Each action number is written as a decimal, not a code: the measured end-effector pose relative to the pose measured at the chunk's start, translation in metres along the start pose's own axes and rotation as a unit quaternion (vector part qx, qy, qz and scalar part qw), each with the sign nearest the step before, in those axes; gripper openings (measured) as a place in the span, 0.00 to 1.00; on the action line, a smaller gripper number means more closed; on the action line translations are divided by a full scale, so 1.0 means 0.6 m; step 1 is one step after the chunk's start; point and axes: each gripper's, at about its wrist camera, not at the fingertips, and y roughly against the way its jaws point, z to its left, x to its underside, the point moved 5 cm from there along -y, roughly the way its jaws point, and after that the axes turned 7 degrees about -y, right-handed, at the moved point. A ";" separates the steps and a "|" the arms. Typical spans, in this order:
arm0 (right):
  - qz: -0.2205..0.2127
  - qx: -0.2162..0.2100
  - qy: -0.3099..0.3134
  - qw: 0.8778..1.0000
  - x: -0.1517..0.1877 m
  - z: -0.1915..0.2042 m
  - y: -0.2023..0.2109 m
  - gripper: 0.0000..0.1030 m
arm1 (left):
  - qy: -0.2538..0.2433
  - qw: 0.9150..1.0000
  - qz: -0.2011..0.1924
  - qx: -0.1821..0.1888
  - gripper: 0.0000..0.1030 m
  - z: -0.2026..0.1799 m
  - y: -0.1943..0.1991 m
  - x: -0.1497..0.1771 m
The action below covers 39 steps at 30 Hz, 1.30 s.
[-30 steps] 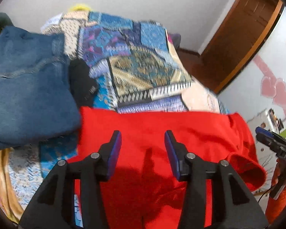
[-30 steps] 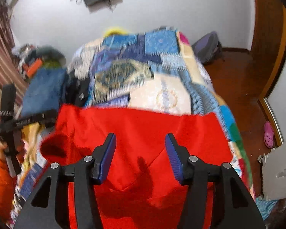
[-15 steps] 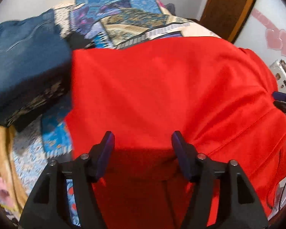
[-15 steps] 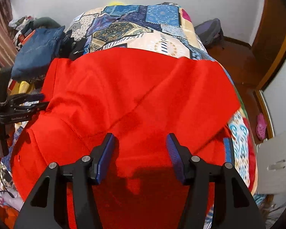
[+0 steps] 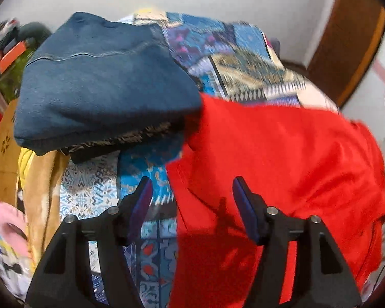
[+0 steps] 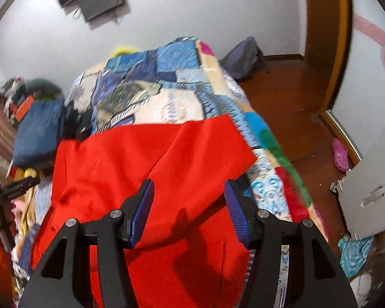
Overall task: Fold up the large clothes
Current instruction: 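Grasp the folded jacket's edge with the left gripper while the right gripper closes on it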
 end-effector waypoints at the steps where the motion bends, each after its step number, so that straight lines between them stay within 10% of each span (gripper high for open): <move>1: -0.003 0.000 -0.009 1.000 -0.002 -0.005 -0.001 0.51 | 0.015 1.000 -0.004 0.003 0.69 0.005 -0.003 -0.003; 5: 0.014 -0.009 -0.048 0.999 0.003 -0.029 -0.017 0.51 | 0.109 0.991 0.022 0.077 0.74 0.024 -0.056 0.001; 9: 0.050 -0.009 -0.092 0.994 0.021 -0.060 -0.048 0.51 | 0.202 0.964 0.072 0.158 0.74 0.035 -0.129 0.025; 15: 0.088 -0.035 -0.143 0.985 0.033 -0.087 -0.086 0.51 | 0.254 0.942 0.097 0.196 0.74 0.033 -0.193 0.041; 25: 0.111 -0.124 -0.216 0.962 0.012 -0.078 -0.149 0.54 | 0.241 0.943 0.088 0.213 0.77 0.006 -0.218 0.002; 34: 0.117 -0.149 -0.200 0.961 0.014 -0.051 -0.158 0.19 | 0.175 0.961 0.075 0.199 0.20 -0.021 -0.171 0.008; 39: 0.087 -0.150 -0.178 0.969 -0.013 -0.038 -0.132 0.13 | 0.205 0.950 0.067 0.224 0.08 -0.030 -0.145 -0.017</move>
